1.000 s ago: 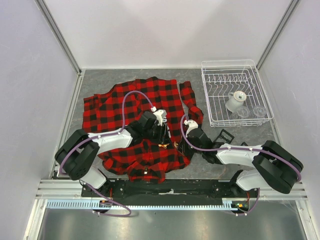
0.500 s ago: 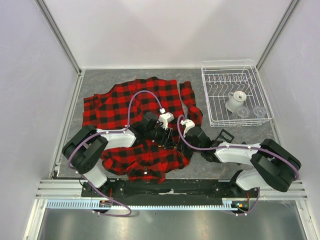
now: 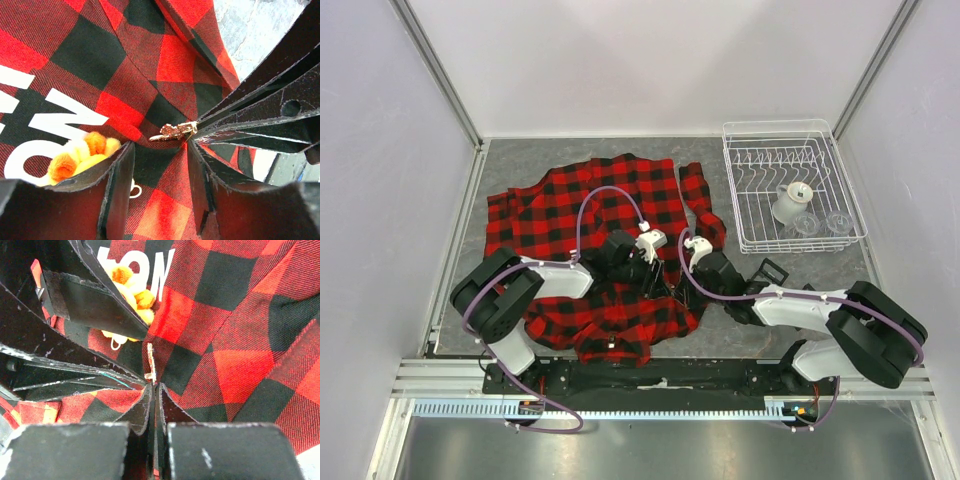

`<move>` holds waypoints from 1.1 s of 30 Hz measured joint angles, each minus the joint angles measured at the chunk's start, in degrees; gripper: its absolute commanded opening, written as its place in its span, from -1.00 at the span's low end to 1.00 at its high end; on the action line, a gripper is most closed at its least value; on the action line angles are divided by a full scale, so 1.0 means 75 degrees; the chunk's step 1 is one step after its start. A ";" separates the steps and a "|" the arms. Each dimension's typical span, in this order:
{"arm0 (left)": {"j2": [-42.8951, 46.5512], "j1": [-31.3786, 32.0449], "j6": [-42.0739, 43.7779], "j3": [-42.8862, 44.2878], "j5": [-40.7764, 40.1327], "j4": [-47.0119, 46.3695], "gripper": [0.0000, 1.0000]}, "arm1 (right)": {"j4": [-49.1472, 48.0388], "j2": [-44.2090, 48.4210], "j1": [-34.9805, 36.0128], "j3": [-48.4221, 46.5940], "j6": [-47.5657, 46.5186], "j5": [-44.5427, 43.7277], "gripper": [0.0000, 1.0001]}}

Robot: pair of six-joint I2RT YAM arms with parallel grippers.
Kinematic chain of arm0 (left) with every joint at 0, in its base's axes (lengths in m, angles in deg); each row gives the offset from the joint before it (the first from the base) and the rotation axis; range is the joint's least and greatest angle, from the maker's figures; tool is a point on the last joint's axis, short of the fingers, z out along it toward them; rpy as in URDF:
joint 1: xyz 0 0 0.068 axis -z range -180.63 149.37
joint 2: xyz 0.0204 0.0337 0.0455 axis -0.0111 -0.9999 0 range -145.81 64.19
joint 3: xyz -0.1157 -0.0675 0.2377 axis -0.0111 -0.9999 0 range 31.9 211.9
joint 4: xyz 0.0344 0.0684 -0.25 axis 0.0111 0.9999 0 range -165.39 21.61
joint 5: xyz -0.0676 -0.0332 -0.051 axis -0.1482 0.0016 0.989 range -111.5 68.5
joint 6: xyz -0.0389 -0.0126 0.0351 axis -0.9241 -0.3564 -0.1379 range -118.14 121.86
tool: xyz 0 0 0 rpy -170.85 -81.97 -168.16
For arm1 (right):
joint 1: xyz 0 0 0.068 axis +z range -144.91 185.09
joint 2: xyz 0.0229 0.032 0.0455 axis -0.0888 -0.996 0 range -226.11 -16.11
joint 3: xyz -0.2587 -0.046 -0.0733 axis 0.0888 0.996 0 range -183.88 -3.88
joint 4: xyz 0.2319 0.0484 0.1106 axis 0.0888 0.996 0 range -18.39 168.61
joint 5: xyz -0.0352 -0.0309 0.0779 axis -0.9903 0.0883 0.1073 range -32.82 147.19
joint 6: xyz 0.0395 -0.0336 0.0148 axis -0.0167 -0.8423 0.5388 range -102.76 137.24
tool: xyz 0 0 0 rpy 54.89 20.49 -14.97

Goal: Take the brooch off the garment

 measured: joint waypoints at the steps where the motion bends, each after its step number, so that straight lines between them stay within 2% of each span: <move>1: -0.0017 0.0003 -0.0003 0.0000 0.0000 -0.0032 0.06 | 0.0000 0.0000 -0.0012 0.0006 0.0000 0.0003 -1.00; 7: -0.0099 0.0012 -0.0085 0.0000 -0.0003 -0.0195 0.00 | -0.0003 0.0009 -0.0029 0.0020 -0.0029 0.0006 -1.00; 11: -0.0146 0.0012 -0.0175 0.0006 0.0020 -0.0207 -0.20 | -0.0012 0.0006 -0.0032 0.0038 -0.0140 0.0055 -1.00; 17: -0.0198 0.0012 -0.0306 0.0146 0.0131 0.0061 -0.41 | -0.0006 0.0006 -0.0038 0.0064 -0.0513 0.0207 -1.00; 22: -0.0233 0.0012 -0.0338 0.0347 0.0256 0.0402 -0.35 | -0.0003 0.0006 -0.0061 0.0064 -0.0740 0.0204 -1.00; 26: -0.0201 0.0009 -0.0402 0.0358 0.0245 0.0525 -0.02 | 0.0090 0.0020 -0.0055 0.0064 -0.0711 0.0044 -1.00; 30: 0.0146 -0.0064 -0.0557 0.0335 0.0125 0.0883 -0.01 | 0.0399 0.0184 -0.0009 0.0050 -0.0650 -0.0248 -1.00; 33: 0.0694 -0.0128 -0.0764 0.0230 -0.0012 0.0973 -0.10 | 0.0734 0.0227 -0.0003 -0.0073 -0.0664 -0.0568 -1.00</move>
